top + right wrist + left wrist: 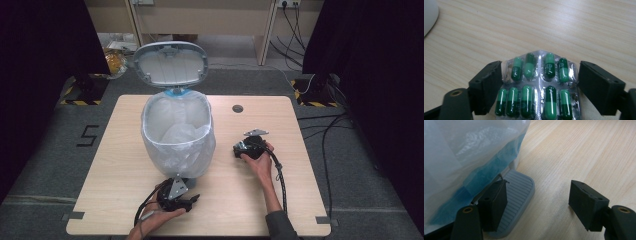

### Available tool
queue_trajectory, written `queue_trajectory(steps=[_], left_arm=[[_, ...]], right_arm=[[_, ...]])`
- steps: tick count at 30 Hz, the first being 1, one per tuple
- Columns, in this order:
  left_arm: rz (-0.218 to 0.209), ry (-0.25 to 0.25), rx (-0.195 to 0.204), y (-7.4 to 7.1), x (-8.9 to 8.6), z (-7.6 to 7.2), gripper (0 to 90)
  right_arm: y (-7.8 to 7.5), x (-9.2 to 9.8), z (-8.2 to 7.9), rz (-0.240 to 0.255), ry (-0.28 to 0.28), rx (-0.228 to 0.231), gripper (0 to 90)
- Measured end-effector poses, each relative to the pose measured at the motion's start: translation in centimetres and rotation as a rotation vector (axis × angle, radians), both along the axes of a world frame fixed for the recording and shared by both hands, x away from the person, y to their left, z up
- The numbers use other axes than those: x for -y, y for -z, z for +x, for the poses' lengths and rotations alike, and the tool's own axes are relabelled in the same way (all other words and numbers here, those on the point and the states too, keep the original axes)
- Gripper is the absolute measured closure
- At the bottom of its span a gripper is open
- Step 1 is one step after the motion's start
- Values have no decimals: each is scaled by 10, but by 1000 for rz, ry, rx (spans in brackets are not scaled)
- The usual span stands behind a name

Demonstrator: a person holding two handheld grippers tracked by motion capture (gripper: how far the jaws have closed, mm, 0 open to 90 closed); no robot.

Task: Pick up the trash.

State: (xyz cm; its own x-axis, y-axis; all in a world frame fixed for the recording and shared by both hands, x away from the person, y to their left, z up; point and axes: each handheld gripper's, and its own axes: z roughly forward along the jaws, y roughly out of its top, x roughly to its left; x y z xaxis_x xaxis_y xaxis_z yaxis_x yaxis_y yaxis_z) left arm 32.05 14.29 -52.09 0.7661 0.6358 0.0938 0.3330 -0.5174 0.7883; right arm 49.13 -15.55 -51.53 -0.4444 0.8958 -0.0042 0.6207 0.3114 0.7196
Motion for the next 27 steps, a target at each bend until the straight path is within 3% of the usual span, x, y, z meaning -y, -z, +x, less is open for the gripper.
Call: queue_trajectory(steps=[8,12,17,27], left_arm=[[-14,-4,-3,0,0,0,303],[-3,0,-2,0,0,0,304],[-1,0,-1,0,0,0,304],[-1,-2,4,0,0,0,304]], right_arm=[[-3,7,-4,7,-22,6,382],[-7,9,-7,-1,-34,17,405],[-26,12,-15,15,-53,67,418],[-57,21,-33,91,-77,83,421]])
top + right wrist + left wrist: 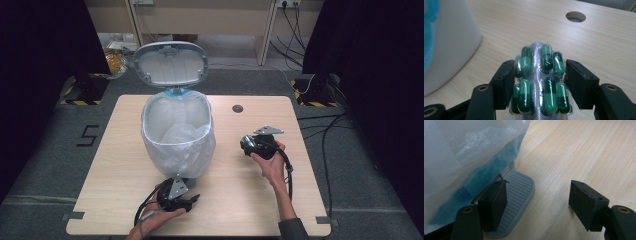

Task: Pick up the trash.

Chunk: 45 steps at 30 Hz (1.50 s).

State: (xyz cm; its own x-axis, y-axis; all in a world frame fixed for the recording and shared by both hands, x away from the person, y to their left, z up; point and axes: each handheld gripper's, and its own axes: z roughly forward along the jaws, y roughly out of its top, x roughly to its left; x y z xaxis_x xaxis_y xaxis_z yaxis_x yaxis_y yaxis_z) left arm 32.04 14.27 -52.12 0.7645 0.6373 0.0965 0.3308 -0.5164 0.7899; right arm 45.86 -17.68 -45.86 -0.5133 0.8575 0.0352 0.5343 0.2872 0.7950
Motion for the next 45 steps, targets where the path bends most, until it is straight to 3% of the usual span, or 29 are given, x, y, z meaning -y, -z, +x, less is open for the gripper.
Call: queue_trajectory(steps=[6,8,20,22,27,30,36,45], left_arm=[[-4,-1,7,0,0,0,304],[-3,2,4,0,0,0,304],[4,2,8,0,0,0,304],[9,2,9,0,0,0,304],[0,-4,11,0,1,0,304],[34,-3,32,0,3,-2,303],[29,-1,25,0,3,-2,303],[26,-1,25,0,3,-2,303]], right_arm=[[-30,-1,-9,6,-34,48,420],[-48,-2,-14,26,-52,76,421],[-103,-13,-27,44,-119,123,418],[-117,-14,-30,43,-122,152,417],[-136,-18,-34,52,-145,178,416],[-149,-24,-36,61,-168,189,413],[-172,-37,-41,53,-203,222,411],[-194,-58,-42,49,-244,251,411]])
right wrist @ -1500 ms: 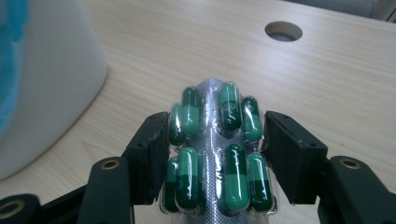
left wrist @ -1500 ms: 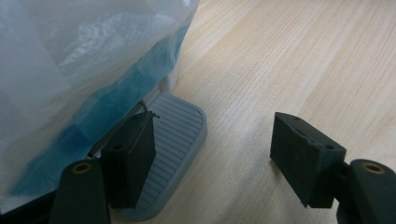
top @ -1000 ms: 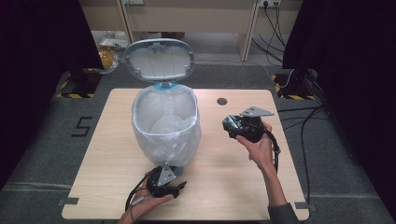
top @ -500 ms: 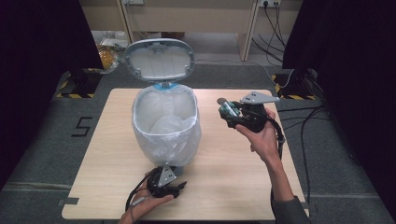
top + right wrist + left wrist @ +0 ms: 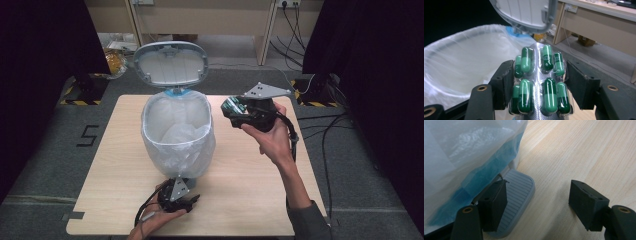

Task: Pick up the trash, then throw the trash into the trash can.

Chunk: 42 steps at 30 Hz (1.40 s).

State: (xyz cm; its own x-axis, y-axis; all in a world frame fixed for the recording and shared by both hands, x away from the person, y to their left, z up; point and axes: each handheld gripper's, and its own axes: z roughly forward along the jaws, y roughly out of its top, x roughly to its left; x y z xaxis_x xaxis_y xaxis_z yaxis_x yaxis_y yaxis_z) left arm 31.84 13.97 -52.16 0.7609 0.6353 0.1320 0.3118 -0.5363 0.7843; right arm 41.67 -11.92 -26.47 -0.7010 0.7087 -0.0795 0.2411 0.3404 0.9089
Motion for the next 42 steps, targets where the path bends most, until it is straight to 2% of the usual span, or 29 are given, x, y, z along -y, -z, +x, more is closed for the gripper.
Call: queue_trajectory(steps=[3,15,34,42], left_arm=[[0,0,0,0,0,0,303],[2,0,1,0,0,0,303],[6,-1,3,0,0,0,302],[5,0,4,0,0,0,302]], right_arm=[[-8,-9,0,11,-30,-2,411],[-15,-36,3,19,-83,-5,410],[-13,-73,1,9,-161,-13,403],[-8,-92,3,-14,-193,-16,397]])
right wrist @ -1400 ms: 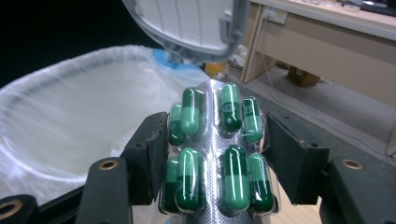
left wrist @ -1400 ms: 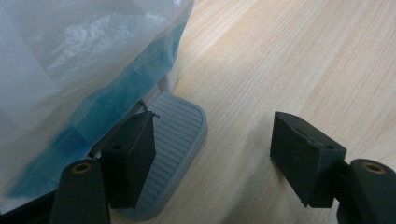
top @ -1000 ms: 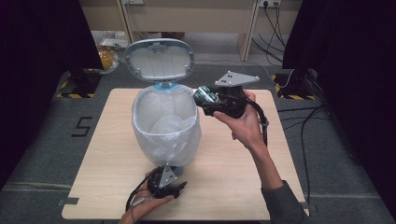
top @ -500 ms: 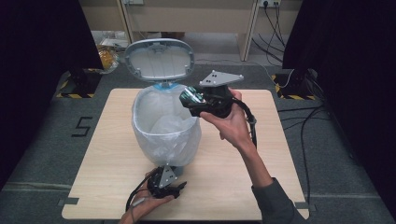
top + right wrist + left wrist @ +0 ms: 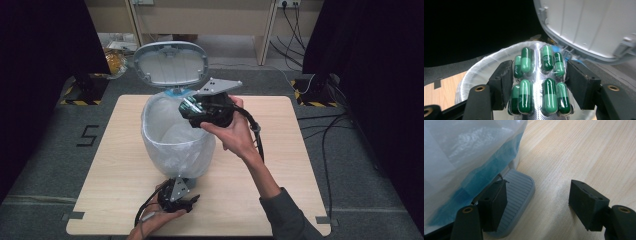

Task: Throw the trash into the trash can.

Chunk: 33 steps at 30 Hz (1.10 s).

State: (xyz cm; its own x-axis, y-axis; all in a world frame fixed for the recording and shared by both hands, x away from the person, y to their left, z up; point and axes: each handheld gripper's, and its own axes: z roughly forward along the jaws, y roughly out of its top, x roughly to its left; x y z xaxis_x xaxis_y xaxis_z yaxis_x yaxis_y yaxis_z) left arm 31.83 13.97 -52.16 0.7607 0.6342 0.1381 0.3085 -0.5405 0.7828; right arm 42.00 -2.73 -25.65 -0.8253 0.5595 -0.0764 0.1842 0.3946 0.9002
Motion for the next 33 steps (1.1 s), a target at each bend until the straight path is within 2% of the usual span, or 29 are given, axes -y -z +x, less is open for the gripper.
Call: queue_trajectory(steps=[3,4,9,17,20,24,33], left_arm=[[0,1,0,0,0,0,302],[0,1,0,0,0,0,302],[1,0,1,0,0,0,302],[1,1,0,0,0,0,302],[-1,1,-1,0,0,0,302],[1,1,0,0,0,0,302],[-1,2,0,0,0,0,302]], right_arm=[[2,-6,2,-9,-7,-3,394],[2,-8,3,-8,-9,-3,369],[8,-15,7,-42,-7,-13,367],[15,-25,15,-42,-23,-63,319],[17,-28,16,-42,-15,-70,215],[15,-25,17,-25,-16,-63,217],[11,-6,13,-2,26,-50,227]])
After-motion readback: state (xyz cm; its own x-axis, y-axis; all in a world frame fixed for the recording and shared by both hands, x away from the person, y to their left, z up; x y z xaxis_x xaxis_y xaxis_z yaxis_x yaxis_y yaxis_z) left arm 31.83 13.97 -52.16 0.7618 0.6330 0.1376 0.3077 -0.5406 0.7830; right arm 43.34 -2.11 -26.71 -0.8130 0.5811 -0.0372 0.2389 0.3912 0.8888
